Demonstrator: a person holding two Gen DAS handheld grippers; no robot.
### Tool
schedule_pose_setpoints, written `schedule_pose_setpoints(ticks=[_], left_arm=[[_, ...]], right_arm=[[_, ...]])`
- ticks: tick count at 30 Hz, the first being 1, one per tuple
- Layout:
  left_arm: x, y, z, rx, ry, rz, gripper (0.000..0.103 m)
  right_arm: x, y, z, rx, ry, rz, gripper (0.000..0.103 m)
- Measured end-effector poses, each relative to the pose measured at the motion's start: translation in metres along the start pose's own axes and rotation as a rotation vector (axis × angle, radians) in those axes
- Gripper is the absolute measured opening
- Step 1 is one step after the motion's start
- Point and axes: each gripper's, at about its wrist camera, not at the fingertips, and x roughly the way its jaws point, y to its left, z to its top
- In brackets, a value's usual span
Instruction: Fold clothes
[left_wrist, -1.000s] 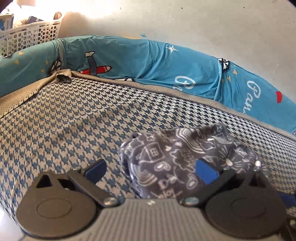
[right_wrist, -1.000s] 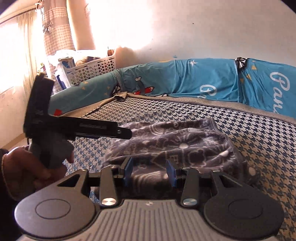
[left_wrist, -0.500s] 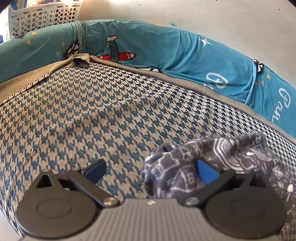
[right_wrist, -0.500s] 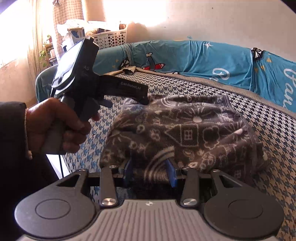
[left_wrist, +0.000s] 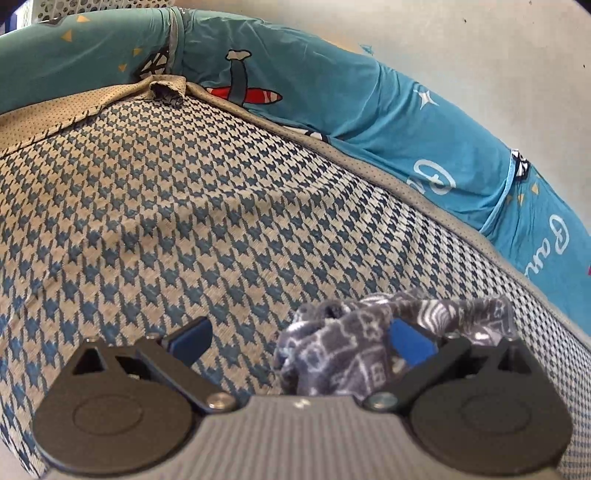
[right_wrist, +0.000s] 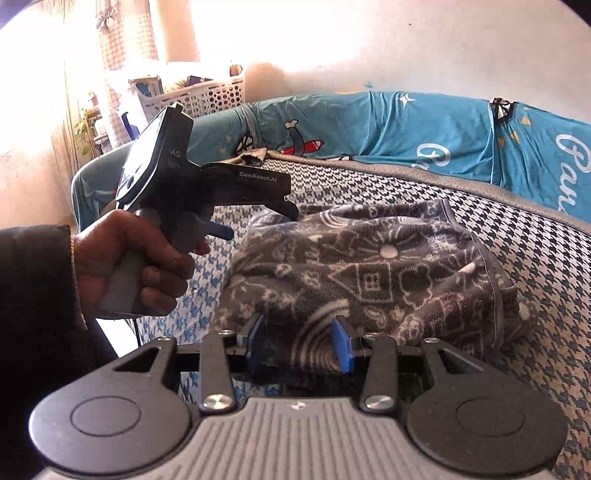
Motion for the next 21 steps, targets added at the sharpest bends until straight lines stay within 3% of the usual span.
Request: schedule_pose_setpoints(ticks=[3,6,11,16,21], left_arm=[[-0.011,0.002,0.008,0.0,-0.01,-0.015,0.103],[-0.012,-0.001,0.015,0.077,0.012,0.05,0.103],[-0.014,0.004,0.02,0.123,0.059,0.092,0.103],[-0.009,0.019,0.015,0.082,0.118,0.102,0.103],[0.008,0.015,0.015,0.106,0.114,0.16,0.103]], right_arm=[[-0.006,0.005,0.001,0.015,-0.037,0.012,0.039],[-0.006,0.014,0.004,0.004,-0.063,0.05,0.039],[0.008,0.026,0.006,-0.023,-0.046,0.07,0.039],[0.016,0.027,0.006,-0.028,-0.039,0.072,0.039],[0.025,0.024,0.002,-0.028,0.011,0.069,0.039]])
